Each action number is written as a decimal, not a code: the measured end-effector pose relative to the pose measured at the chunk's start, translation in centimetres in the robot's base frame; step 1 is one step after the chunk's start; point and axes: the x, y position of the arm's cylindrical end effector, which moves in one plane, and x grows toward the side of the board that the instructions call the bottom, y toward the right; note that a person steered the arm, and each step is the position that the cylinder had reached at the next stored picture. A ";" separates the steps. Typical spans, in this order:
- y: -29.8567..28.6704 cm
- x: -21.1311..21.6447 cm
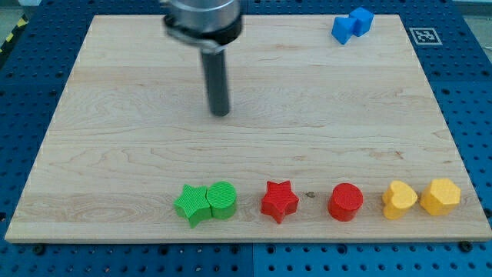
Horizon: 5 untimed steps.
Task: Point the arm above the blue cube
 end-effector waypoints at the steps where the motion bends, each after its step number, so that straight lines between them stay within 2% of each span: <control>1: 4.5 -2.1; 4: 26.2 -3.0; 5: 28.2 -8.0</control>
